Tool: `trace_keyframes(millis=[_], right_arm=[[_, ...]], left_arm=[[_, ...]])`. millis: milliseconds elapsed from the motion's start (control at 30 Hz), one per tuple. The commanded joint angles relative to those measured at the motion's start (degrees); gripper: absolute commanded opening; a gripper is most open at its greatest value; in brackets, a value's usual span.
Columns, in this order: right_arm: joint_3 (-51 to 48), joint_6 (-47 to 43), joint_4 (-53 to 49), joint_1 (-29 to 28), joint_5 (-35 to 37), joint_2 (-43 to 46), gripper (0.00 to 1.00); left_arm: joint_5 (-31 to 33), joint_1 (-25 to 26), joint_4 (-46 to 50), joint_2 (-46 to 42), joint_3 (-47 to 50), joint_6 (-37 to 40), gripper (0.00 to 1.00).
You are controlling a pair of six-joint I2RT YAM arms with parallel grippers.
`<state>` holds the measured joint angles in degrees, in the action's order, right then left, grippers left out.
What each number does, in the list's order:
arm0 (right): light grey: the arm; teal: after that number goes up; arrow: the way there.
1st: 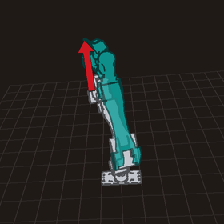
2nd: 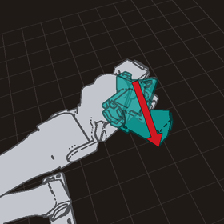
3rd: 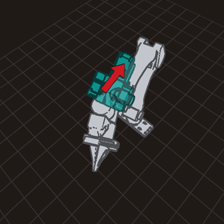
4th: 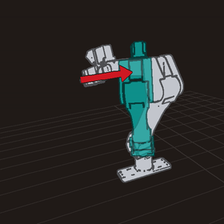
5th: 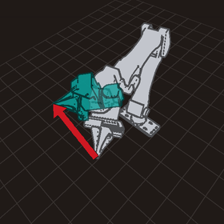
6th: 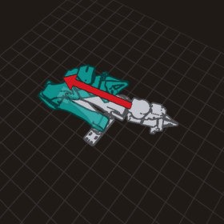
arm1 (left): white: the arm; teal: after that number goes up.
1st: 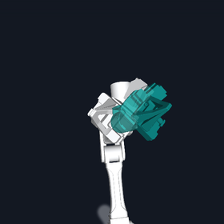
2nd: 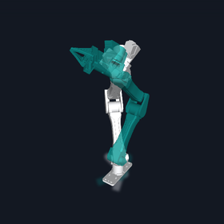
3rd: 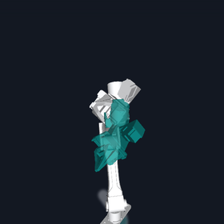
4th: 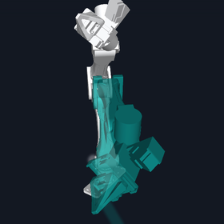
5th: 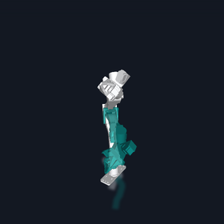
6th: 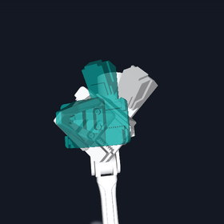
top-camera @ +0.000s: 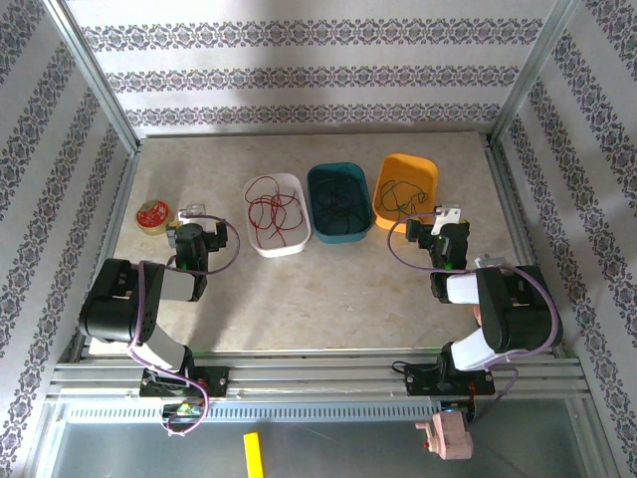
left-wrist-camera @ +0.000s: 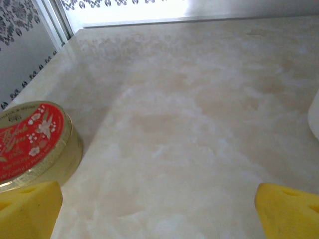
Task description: Untangle the cables
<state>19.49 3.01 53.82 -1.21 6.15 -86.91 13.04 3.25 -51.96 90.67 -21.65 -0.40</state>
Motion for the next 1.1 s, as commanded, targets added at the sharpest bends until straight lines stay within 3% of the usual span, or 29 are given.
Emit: trace_keyframes(millis=[0,33,100,167,233,1067], right_arm=[[-0.1,-0.3,1.6,0.6,-1.5,-0.4,0.98],[-0.1,-0.4,1.6,0.5,-1.5,-0.4,0.98],[-0.1,-0.4,1.6,0.5,-1.5,-0.4,0.98],[-0.1,-0.3,1.5,0.6,-1.7,-0.4,0.98],[-0.1,-0.3,1.5,0.5,-1.7,-0.4,0.98],[1.8,-1.0,0.6,0.4,-2.1,-0.5,0.98]], left_arm=[[-1.2,-0.4,-5.9,0.9,0.6,-0.3,0.99],[-1.0,-0.4,-8.5,1.8,1.2,0.4,0.99],[-1.3,-0.3,-2.8,-0.1,0.3,-0.7,0.99],[-1.1,-0.3,-7.5,1.5,1.1,0.3,0.99],[-1.2,-0.3,-4.4,0.5,0.5,-0.4,0.99],[-1.2,-0.3,-5.9,1.0,0.7,0.0,0.99]])
